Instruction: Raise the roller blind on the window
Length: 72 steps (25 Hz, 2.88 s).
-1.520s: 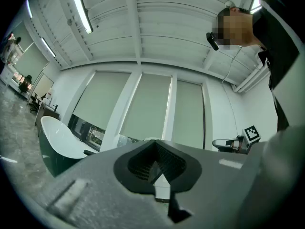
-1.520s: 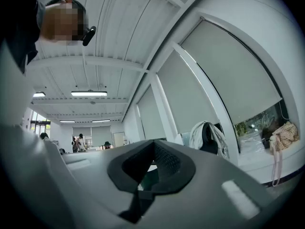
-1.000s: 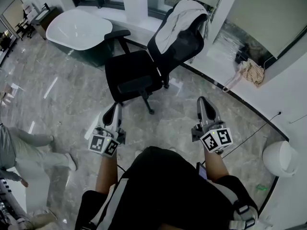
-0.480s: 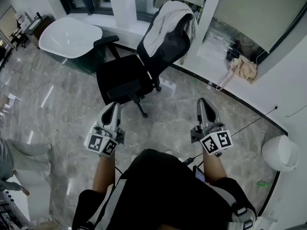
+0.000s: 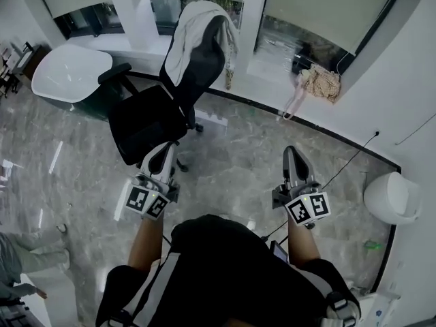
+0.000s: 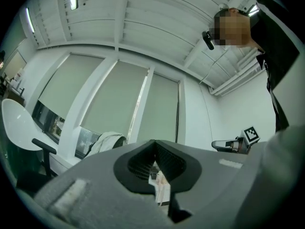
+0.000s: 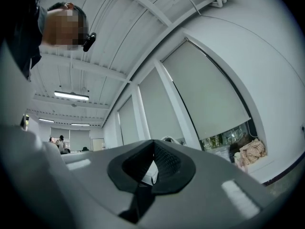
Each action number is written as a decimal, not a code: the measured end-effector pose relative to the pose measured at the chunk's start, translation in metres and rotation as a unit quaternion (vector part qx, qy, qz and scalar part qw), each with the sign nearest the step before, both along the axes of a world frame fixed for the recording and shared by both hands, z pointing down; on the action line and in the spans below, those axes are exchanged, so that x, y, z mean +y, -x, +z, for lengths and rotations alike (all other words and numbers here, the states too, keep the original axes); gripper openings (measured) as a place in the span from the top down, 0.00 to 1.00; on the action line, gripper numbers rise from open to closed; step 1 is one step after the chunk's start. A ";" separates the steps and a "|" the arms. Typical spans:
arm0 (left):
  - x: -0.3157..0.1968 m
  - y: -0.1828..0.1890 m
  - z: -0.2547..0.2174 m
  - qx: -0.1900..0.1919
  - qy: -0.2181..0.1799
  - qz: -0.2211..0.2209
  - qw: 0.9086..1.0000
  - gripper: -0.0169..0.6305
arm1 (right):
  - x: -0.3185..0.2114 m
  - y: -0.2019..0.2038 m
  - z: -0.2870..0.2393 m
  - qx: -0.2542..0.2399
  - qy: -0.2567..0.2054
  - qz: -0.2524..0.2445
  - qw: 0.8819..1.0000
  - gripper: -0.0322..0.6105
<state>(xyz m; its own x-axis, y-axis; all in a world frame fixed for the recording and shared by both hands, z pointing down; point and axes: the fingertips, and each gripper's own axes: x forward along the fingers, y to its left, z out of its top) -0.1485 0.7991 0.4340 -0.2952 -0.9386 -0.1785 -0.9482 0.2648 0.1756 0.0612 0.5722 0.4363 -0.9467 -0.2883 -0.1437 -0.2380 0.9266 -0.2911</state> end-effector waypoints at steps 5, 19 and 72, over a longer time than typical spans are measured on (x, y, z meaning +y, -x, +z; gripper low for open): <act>-0.046 -0.026 0.003 0.003 0.003 0.037 0.999 0.97 | -0.031 -0.035 0.008 -0.002 0.007 0.037 0.999 0.95; -0.147 -0.006 0.010 0.008 -0.010 0.125 0.992 0.97 | -0.090 -0.050 0.019 -0.003 0.017 0.129 0.991 0.95; -0.593 0.018 0.004 0.003 -0.009 0.322 0.947 0.97 | -0.427 -0.067 -0.009 -0.047 -0.002 0.313 0.949 0.95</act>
